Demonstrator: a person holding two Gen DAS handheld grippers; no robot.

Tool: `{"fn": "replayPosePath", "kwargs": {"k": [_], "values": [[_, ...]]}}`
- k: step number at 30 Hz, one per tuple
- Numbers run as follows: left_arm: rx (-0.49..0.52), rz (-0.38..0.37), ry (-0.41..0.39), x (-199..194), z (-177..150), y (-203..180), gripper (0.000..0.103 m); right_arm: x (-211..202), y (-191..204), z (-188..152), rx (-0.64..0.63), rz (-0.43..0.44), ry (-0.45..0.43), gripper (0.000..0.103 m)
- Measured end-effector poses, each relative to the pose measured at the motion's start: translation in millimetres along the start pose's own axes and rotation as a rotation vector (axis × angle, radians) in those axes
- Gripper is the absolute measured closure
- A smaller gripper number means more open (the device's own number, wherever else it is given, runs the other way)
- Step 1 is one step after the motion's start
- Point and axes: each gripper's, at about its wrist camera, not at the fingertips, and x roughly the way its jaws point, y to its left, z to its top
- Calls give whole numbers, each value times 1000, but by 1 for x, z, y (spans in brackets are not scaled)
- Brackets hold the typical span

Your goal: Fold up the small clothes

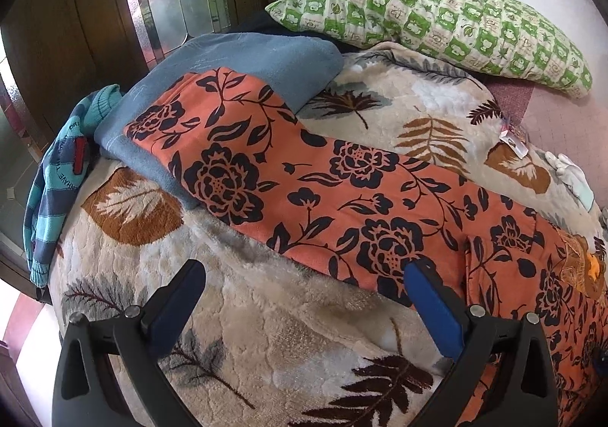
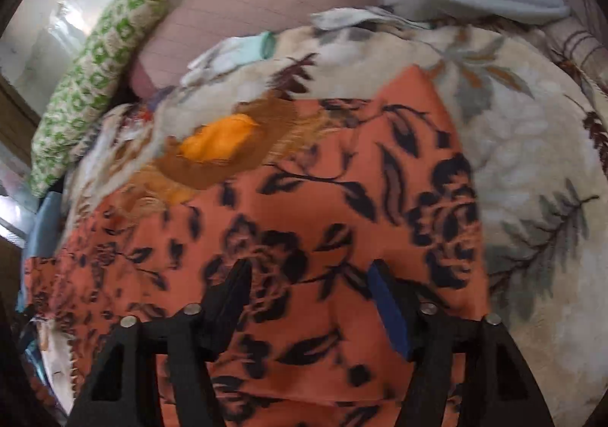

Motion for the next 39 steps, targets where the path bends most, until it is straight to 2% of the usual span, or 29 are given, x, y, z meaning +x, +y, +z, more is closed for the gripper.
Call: {"fn": "replayPosePath", "kwargs": {"k": [2,3,5,9,12,16,18,21,24,26,27,30,34,36,39], "values": [[-1,-8,5,1,-3,-4,0,2,-25,4,15,-26,-25,87],[8,-15,6,2,-4,-9,0,3,-36,8,38,-18,-22,95],[44,-38,9,2,-8,-25,0,8,-48,16,63,-25,-15,103],[169,-82,-2,-2,-19,-69,0,10,-52,30,22,-84,-25,103],[256,-110,9,5,-28,-100,0,-4,-55,29,39,-86,-71,103],[352,-48,59,28,-42,-129,1,-36,-43,9,1,-112,-174,96],[341,-40,70,29,-44,-131,1,-55,-41,0,0,-43,-186,96],[312,-94,76,16,-40,-125,1,-66,-26,-16,-15,43,-175,96],[272,-83,60,6,-37,-106,1,-62,-17,-32,-23,91,-111,95],[216,-77,64,0,-35,-84,1,-31,-18,-37,7,135,55,95],[171,-81,66,-6,-33,-69,1,-15,-19,-39,15,120,113,94],[28,-70,24,-25,-24,-18,1,-28,-15,-38,25,139,72,94],[-116,22,-30,-36,-11,56,1,-81,1,-45,-55,227,-100,94],[-200,1,0,-30,-3,92,1,-99,7,-51,-78,250,-146,94],[-283,-79,26,-19,10,131,1,-119,14,-63,-90,300,-192,94]]}}
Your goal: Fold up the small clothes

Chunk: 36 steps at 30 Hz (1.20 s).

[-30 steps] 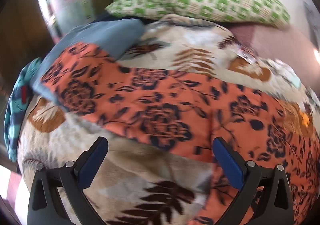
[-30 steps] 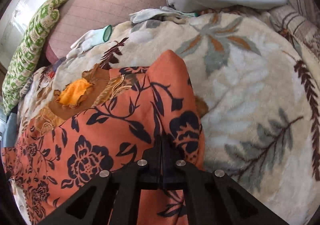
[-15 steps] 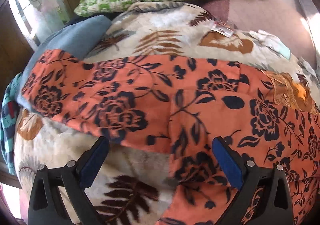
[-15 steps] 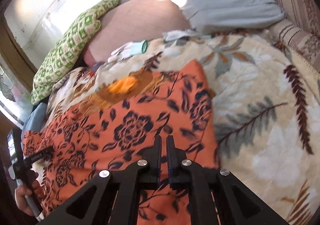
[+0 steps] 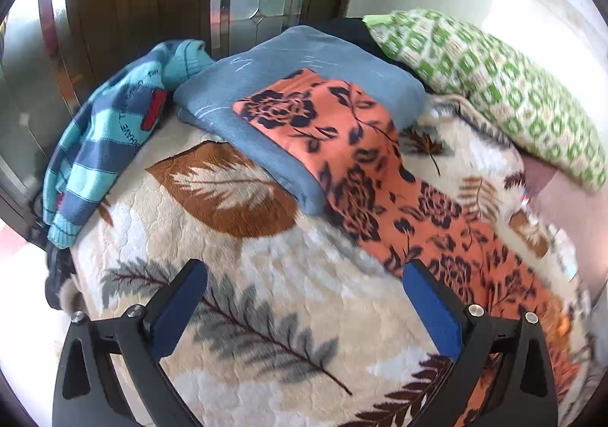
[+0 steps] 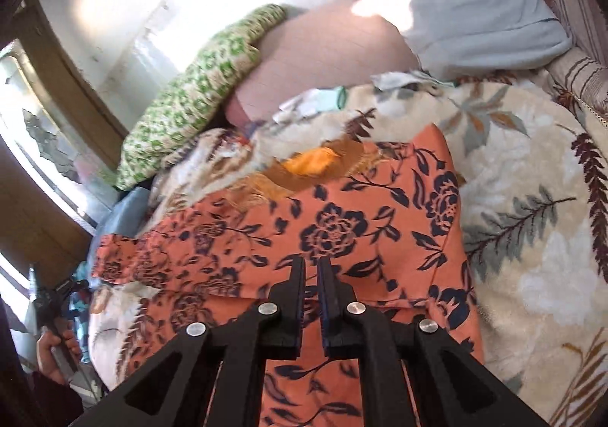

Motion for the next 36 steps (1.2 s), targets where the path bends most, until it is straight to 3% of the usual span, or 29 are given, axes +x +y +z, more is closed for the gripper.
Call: {"fn": "replayPosePath", "kwargs": {"k": [2,5,9,11,15,18,20,26,29,33,36], "values": [[-56,-100,37,9,13,15,1,-13,9,-5,-10,20,-18,94],[-176,-317,151,31,26,28,1,-23,31,-14,-63,34,-36,94],[-262,-471,182,49,31,19,1,-17,45,-16,-145,25,-35,94],[-252,-493,204,58,31,9,1,-13,44,-15,-144,36,-24,94],[-280,-547,170,68,26,0,5,-3,34,-12,-133,32,-12,94],[-294,-611,155,77,26,-4,26,3,29,-11,-147,9,-2,94],[-288,-608,158,84,27,-8,37,7,26,-11,-140,7,9,94],[-311,-606,149,86,21,-3,38,14,20,-11,-150,-18,19,94],[-262,-541,117,82,19,4,38,18,19,-10,-156,-30,24,94],[-344,-504,144,99,22,17,37,24,20,-10,-154,-27,33,94],[-339,-484,148,107,24,11,37,26,25,-13,-182,-41,34,94]]}}
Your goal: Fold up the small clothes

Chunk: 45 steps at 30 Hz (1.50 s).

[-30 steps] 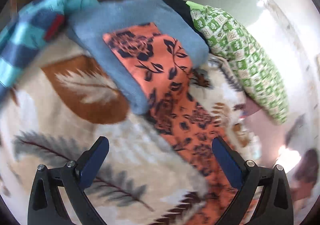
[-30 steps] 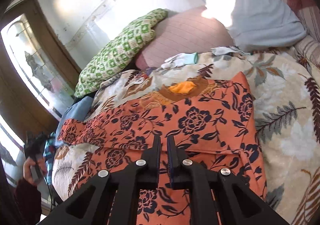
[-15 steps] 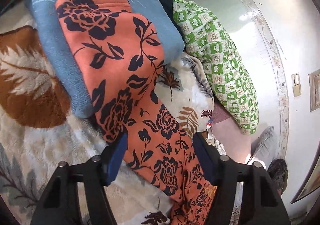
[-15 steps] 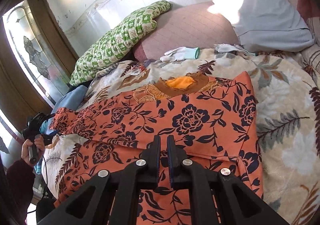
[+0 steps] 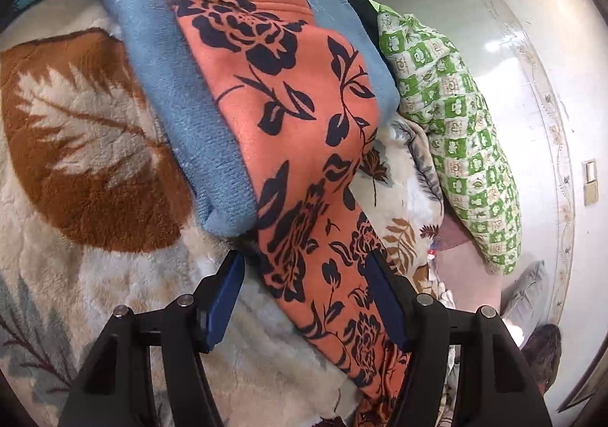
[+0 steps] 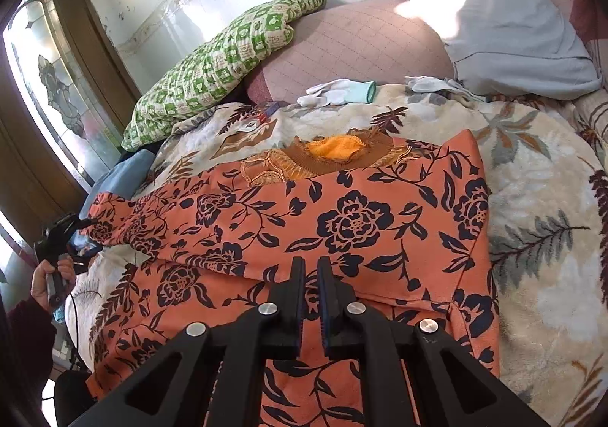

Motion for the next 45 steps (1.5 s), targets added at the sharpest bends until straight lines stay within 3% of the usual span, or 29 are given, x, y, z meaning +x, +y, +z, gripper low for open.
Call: {"fn": "replayPosePath", "kwargs": {"k": [7,10,12,14,18,22,25,29,34,39,42,43,44,45], "values": [[74,-18,-72,5,8,-17,41,5,-4,0,21,-2,3,94],[110,-43,-99,5,12,-25,59,11,-6,2,27,-8,13,94],[151,-4,-110,8,12,-30,71,13,-8,2,39,0,19,94],[176,29,-114,11,13,-32,93,15,-9,2,44,0,20,94],[230,96,-152,8,8,-39,96,14,-13,4,55,-5,16,94],[367,83,-208,-11,-14,-73,96,9,-23,6,83,-14,2,94],[547,46,-238,-26,-46,-126,96,0,-38,11,123,-39,-38,94],[785,-25,-231,-28,-107,-203,97,-16,-78,17,270,-54,-94,94],[1165,-79,-171,0,-242,-281,96,-27,-129,12,486,-41,-147,95],[1371,-95,24,69,-380,-296,94,-33,-156,8,573,-39,-169,95],[1426,-62,176,107,-425,-285,82,-35,-166,9,588,-9,-176,95],[1418,-65,198,106,-429,-278,71,-35,-169,8,599,14,-180,95],[1412,-83,210,105,-431,-274,49,-35,-173,8,608,35,-179,95],[1414,-100,215,103,-431,-272,37,-34,-175,8,616,50,-175,95]]}}
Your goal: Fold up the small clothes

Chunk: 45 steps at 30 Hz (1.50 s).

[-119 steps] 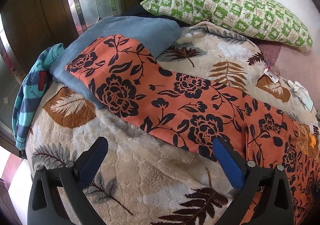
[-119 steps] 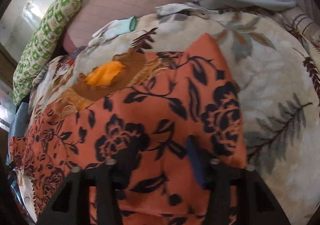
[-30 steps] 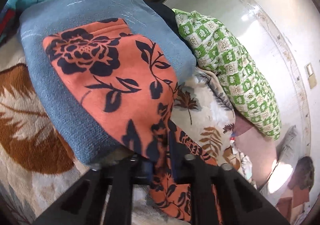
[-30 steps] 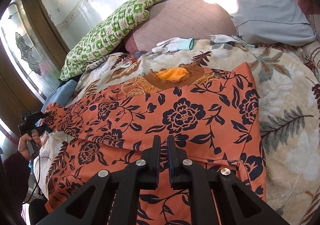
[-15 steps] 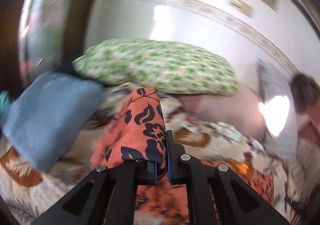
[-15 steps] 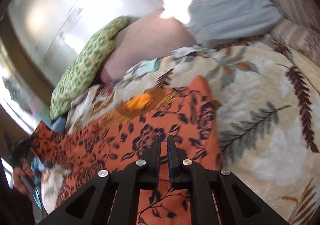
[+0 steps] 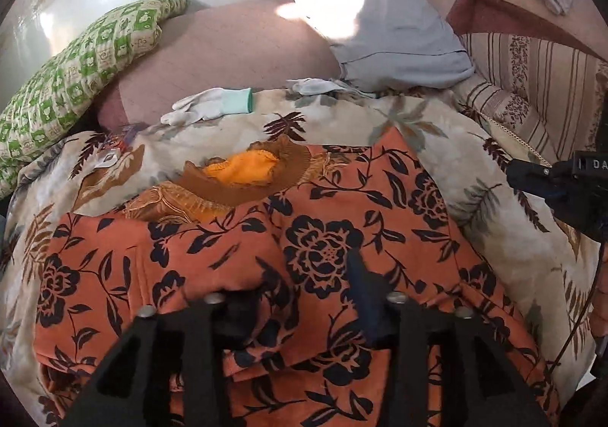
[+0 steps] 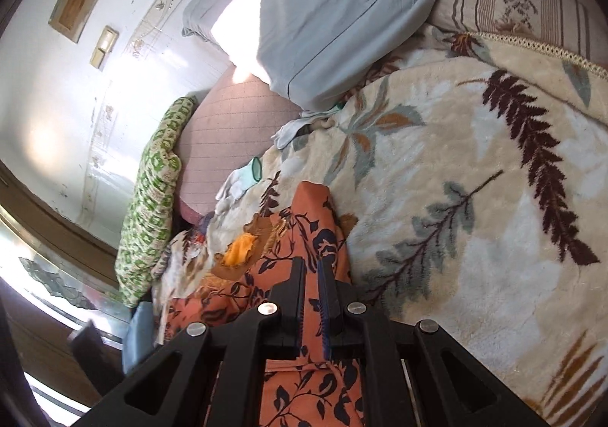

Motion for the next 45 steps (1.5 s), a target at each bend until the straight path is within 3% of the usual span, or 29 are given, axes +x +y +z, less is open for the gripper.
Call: {"fn": "replayPosePath", "kwargs": {"k": [1,5,9,11,13,18,23,25,27,28,30,34,36,38,40,44,45], "values": [[9,-10,-14,-5,-2,-1,26,1,-1,0,5,7,5,95],[14,-78,-84,-24,13,-5,23,5,1,-3,26,38,29,95],[-68,-190,-130,-41,35,10,23,3,10,-7,-13,26,24,95],[-110,-212,-172,-51,45,17,14,5,12,-8,-22,21,27,95],[-84,-163,-127,-45,52,13,5,8,13,-9,-7,26,33,95],[166,-98,55,4,42,-36,5,5,12,-8,25,26,4,95],[439,97,86,30,19,-99,5,-21,-11,8,95,15,-98,95],[567,265,126,46,5,-118,5,-32,-28,16,136,4,-135,95],[757,479,182,64,-19,-136,5,-40,-39,22,149,-6,-149,95],[837,555,168,68,-30,-144,5,-43,-44,25,152,-9,-151,95],[923,635,129,66,-36,-158,5,-45,-51,26,152,-11,-143,95],[1091,722,174,72,-41,-173,5,-49,-63,27,166,-7,-135,95],[1152,699,241,74,-42,-174,5,-53,-70,27,195,10,-142,95],[1123,599,336,70,-35,-164,5,-56,-74,28,215,19,-149,95],[1015,468,439,62,-21,-148,5,-58,-77,29,215,-5,-140,95],[738,131,574,34,6,-102,5,-50,-75,28,202,-44,-81,93],[704,92,589,28,7,-93,5,-47,-73,27,201,-40,-73,93]]}}
